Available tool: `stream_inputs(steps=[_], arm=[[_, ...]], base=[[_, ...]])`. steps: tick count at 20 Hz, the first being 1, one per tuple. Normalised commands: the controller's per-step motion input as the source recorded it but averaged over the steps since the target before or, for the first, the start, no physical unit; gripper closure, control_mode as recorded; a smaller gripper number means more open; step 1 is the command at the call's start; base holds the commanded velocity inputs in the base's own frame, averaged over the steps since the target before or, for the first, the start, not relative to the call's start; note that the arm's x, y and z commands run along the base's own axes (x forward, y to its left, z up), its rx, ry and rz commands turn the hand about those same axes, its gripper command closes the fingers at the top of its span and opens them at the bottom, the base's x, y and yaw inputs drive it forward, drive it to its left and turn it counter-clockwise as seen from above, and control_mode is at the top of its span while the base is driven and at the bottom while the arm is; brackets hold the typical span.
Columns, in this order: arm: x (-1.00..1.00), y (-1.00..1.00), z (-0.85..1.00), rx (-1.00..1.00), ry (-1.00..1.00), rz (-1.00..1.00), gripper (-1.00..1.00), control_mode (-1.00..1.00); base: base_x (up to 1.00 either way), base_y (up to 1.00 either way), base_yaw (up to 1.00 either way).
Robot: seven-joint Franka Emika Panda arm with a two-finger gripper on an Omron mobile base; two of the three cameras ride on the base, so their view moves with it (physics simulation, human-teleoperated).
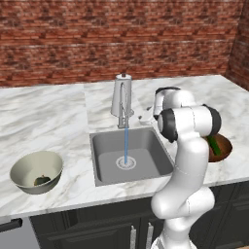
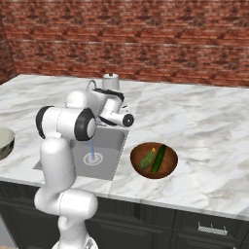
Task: Pick the cucumbers from the sink and place them in one bowl. Place the squash in the other bowl. Then turn off the sink faucet.
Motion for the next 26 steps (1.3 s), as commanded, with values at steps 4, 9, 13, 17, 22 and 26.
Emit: stream_inputs(steps=[4, 9, 13, 17, 22, 26], arm=[[0.46, 0.0, -0.14, 0.05, 0.0, 0.0, -1.0, -1.0], [0.39, 0.01, -0.04, 0.06, 0.0, 0.0, -1.0, -1.0], [0.26, 0.08, -0.1, 0.04, 0.0, 0.0, -1.0, -1.0], [0.23, 0.06, -0.19, 0.03, 0.0, 0.0, -1.0, -1.0], [0.22, 0.05, -0.19, 0.03, 0.0, 0.0, -1.0, -1.0], [0.23, 0.02, -0.18, 0.02, 0.0, 0.0, -1.0, -1.0]], base=[[0.0, 0.0, 0.0], [0.0, 0.0, 0.0], [0.0, 0.0, 0.0], [0.0, 0.0, 0.0], [0.0, 0.0, 0.0], [0.0, 0.0, 0.0]])
